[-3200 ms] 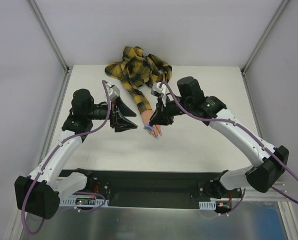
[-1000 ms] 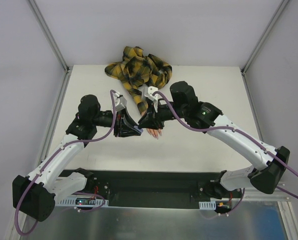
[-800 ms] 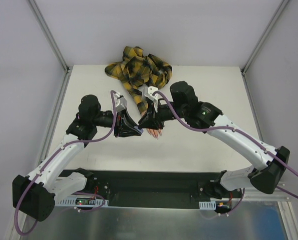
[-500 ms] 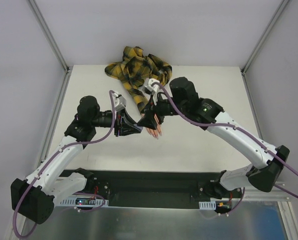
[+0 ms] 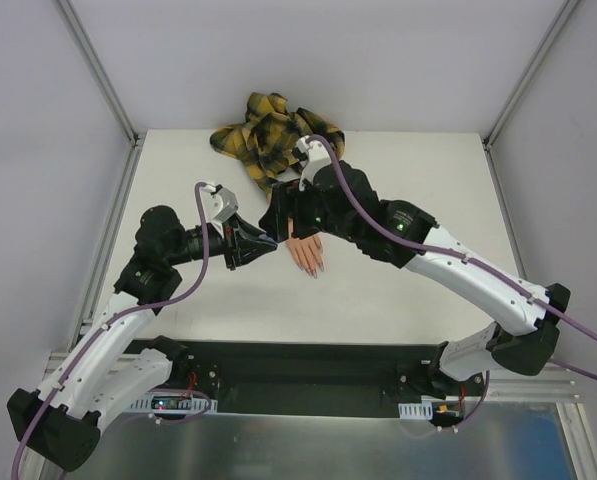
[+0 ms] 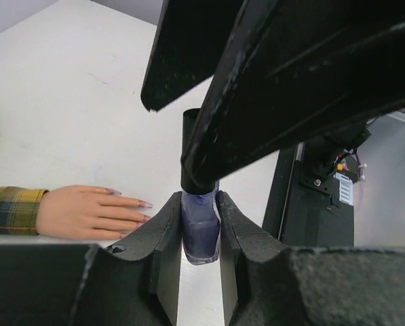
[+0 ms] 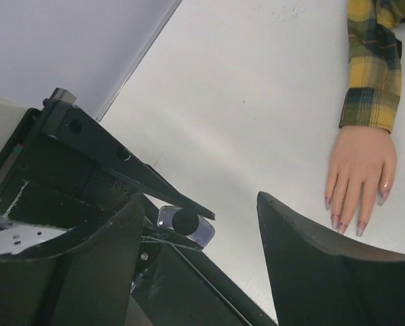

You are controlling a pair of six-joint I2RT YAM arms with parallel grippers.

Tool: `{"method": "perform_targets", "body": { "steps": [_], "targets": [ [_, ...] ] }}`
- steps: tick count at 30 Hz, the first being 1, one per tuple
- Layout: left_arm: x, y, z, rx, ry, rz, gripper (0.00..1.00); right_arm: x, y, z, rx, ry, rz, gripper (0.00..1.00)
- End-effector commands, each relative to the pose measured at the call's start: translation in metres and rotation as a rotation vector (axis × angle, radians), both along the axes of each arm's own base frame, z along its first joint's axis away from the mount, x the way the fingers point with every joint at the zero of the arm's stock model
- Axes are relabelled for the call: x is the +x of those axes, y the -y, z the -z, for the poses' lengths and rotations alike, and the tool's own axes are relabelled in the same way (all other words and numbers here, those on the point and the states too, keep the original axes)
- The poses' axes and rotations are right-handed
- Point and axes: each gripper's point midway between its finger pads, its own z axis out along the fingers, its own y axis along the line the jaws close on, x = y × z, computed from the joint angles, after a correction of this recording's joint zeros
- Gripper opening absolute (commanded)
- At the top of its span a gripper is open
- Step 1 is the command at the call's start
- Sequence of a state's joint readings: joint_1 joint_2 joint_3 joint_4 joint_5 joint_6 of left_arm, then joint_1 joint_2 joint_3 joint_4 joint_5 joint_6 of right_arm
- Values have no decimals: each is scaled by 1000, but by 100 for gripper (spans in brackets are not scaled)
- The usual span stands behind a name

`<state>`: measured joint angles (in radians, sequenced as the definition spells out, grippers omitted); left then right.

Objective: Paint the nails

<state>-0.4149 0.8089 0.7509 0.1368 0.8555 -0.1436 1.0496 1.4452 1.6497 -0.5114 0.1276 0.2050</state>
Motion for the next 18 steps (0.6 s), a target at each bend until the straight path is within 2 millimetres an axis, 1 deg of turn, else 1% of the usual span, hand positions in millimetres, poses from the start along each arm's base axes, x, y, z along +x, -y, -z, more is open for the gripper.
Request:
{"method": "perform_targets", "body": {
  "steps": [1, 5, 6, 8, 9, 13, 14, 16, 18],
  "targets": [
    [-1, 2, -13, -39, 50, -17, 0, 7, 1, -13, 61, -23, 146, 64],
    [-3, 1, -16, -44, 64, -27, 0, 1, -6, -4, 50, -48, 144, 54],
    [-3, 1, -16, -45, 65, -30, 0, -1, -8, -2, 45, -49, 141, 50],
    [-4, 0, -18, -49, 74, -34, 0, -3, -8, -2, 39, -42, 149, 45],
    [-4, -1, -18, -49, 77, -37, 0, -5, -8, -2, 34, -42, 144, 37],
    [-6, -1, -20, -54, 78, -30, 0, -7, -7, 3, 22, -36, 133, 36],
    [-7, 0, -21, -57, 77, -22, 0, -7, -5, 1, 28, -31, 135, 34],
    [-10, 0, -22, -65, 80, -8, 0, -9, -6, 2, 33, -23, 116, 28],
    [-12, 0, -24, -72, 83, -2, 0, -11, -7, 3, 32, -20, 100, 19]
  ]
}}
